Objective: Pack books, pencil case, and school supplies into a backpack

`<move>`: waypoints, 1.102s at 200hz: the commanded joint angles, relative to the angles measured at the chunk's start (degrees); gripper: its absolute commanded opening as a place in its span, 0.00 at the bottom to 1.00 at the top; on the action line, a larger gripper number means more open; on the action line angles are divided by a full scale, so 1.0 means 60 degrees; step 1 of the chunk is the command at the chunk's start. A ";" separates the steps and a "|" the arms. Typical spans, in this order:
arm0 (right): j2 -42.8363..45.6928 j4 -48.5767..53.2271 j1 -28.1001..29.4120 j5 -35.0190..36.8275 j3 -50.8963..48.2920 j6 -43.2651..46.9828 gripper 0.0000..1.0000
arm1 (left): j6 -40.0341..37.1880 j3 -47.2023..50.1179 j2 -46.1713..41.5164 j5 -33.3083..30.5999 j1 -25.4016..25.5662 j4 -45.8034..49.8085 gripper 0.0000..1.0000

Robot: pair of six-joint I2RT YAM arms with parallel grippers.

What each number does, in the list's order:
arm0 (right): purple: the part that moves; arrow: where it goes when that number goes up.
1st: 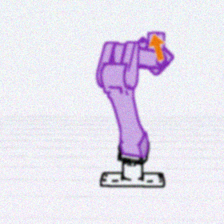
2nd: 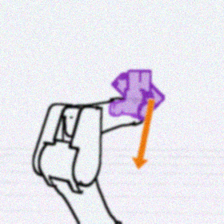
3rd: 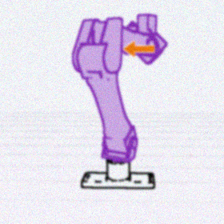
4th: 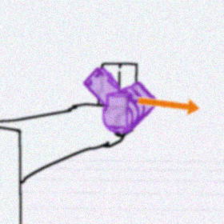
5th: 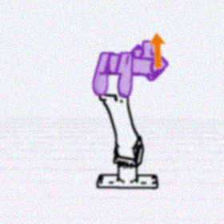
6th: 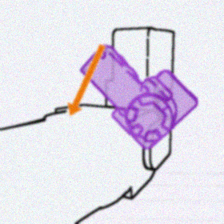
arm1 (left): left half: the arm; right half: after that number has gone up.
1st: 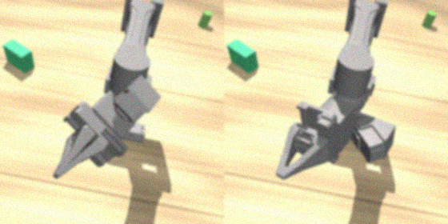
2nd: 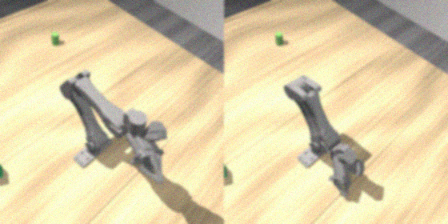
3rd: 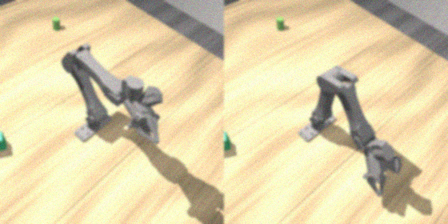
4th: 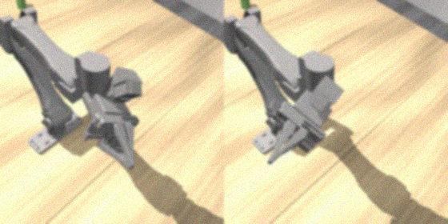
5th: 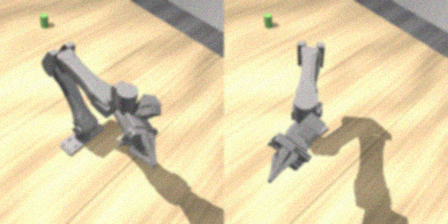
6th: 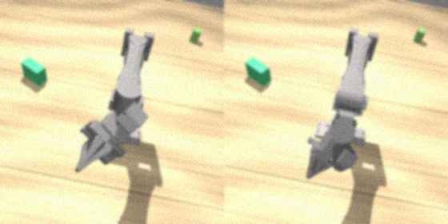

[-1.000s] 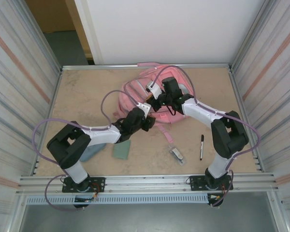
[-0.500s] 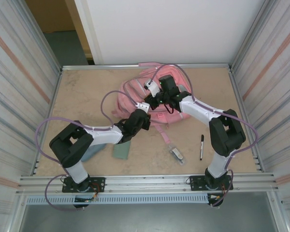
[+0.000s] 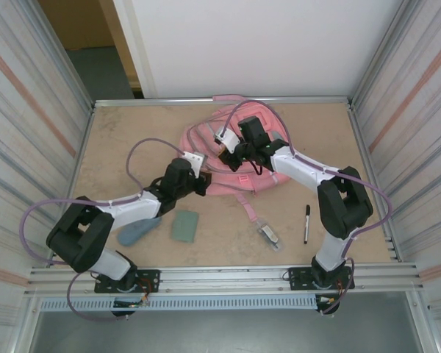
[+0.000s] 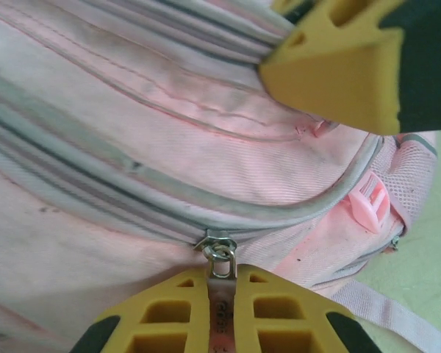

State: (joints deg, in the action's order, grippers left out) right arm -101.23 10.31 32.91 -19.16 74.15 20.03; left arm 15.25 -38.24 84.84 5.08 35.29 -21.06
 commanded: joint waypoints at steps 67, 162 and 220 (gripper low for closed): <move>0.0557 0.2585 -0.0290 -0.0476 -0.0246 0.4602 0.00 | 0.0108 -0.0491 -0.0551 0.1808 -0.1736 0.1492 0.00; 0.1076 0.2371 -0.0243 -0.0099 -0.0632 0.8000 0.00 | -0.0444 -0.0242 -0.0812 0.1218 -0.1897 0.1801 0.00; 0.1253 0.0994 -0.0427 0.1169 -0.1212 0.6167 0.54 | -0.0233 -0.0322 0.0320 0.2448 -0.1835 0.0229 0.00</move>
State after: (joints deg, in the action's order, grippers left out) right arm -96.16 21.61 30.33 -19.20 68.97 64.71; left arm 13.17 -39.77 85.36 16.82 25.06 -13.93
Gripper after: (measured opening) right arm 0.345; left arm 0.050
